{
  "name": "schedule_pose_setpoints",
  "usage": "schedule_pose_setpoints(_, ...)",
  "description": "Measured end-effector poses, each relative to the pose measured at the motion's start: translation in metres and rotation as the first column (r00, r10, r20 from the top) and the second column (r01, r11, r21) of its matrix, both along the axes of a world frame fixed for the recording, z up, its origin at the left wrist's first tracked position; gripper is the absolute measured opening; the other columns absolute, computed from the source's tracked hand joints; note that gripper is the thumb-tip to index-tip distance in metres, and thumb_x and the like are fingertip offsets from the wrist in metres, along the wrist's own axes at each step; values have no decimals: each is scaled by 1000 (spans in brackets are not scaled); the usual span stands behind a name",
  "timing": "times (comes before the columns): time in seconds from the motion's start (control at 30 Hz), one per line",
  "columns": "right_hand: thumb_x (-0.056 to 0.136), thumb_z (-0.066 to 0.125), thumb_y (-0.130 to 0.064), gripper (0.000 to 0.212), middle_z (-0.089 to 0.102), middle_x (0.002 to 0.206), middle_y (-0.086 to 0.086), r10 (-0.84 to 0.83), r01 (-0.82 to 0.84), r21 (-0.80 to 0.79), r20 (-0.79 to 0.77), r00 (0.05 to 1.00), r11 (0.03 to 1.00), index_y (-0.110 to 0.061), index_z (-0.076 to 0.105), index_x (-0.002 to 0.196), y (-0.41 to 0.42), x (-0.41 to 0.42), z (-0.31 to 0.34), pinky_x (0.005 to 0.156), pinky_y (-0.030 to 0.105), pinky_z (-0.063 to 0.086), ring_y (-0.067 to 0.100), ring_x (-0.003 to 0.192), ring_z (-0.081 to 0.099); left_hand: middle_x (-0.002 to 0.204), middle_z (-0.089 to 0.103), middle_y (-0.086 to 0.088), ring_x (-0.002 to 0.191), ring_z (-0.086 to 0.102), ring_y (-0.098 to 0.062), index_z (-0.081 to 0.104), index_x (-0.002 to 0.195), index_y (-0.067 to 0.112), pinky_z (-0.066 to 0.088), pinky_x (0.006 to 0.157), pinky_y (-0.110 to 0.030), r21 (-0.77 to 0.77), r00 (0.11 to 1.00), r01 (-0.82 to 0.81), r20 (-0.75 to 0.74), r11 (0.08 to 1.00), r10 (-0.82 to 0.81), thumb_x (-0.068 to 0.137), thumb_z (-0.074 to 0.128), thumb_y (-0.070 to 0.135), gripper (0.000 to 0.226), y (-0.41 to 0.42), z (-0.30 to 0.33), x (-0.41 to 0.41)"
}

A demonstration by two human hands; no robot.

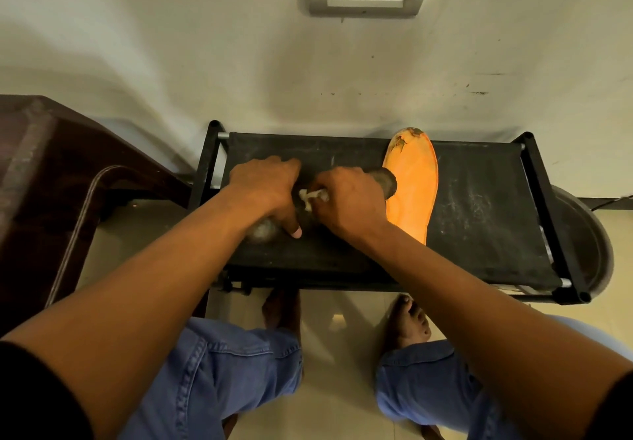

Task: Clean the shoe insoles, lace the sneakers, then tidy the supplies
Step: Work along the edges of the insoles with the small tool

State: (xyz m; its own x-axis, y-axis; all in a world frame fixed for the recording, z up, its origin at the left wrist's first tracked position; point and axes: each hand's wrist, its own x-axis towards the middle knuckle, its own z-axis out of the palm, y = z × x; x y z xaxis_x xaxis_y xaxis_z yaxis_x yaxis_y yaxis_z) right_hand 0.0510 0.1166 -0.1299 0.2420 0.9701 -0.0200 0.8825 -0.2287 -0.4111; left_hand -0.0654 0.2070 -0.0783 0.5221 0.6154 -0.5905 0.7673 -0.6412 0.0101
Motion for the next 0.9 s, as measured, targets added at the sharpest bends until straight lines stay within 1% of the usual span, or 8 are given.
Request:
schedule_pose_setpoints(0.1,87,69,-38,18,71,92,-1,89,-89,-1,21,996,996,-25,75,99,-3,-13,-1,60,28,42,19,83,66,120,53,-1,111,59,-27,47,122,27,49,85,-43,11,1000,3,-1,1000,-3,52,93,57,90,-1,-2,2)
schedule_pose_setpoints(0.3,92,67,-33,16,66,101,1,-73,73,6,119,990,997,-24,71,104,7,-1,-1,67,30,46,20,94,63,129,53,-2,117,56,-29,46,130,26,50,91,-46,-9,1000,5,14,1000,-5,57,92,55,91,1,-2,0)
schedule_pose_setpoints(0.37,92,68,-32,19,67,103,1,-99,99,0,114,989,995,-25,72,109,10,1,-2,67,29,44,19,96,63,128,52,-2,118,56,-29,47,130,25,50,90,-45,-10,1000,5,12,1000,-5,57,92,54,90,1,-1,0)
schedule_pose_setpoints(0.43,93,66,-32,17,68,100,1,-57,59,-16,88,995,998,-24,73,106,11,-1,-1,66,28,43,19,93,64,127,53,-2,117,56,-29,47,129,26,48,89,-44,-9,1000,1,7,1000,-1,56,93,54,91,1,-1,-1)
schedule_pose_setpoints(0.53,87,71,-36,20,71,95,1,65,-65,-34,-2,998,997,-22,73,101,5,-10,3,67,33,53,21,86,67,125,54,-2,115,57,-29,47,128,27,50,91,-45,-4,1000,-2,6,1000,2,53,94,55,92,0,-2,0)
schedule_pose_setpoints(0.6,82,75,-37,24,71,98,1,107,-106,-35,22,994,994,-23,73,101,1,-15,4,64,32,49,22,87,67,124,54,-1,114,58,-28,47,125,28,51,91,-46,6,1000,-1,3,1000,1,52,94,56,92,0,-3,2)
schedule_pose_setpoints(0.7,84,72,-38,21,68,99,0,52,-51,-10,90,995,999,-24,71,100,2,-13,3,62,30,41,21,88,66,125,54,-1,115,58,-28,46,127,28,51,91,-46,2,1000,-11,5,1000,11,52,93,57,93,1,-4,2)
schedule_pose_setpoints(0.9,91,69,-33,20,68,101,1,-58,65,-70,106,993,995,-23,71,109,10,7,4,67,30,41,19,93,63,128,53,-1,116,57,-28,47,130,27,51,92,-48,-1,1000,-2,-1,1000,2,55,92,56,92,1,-4,0)
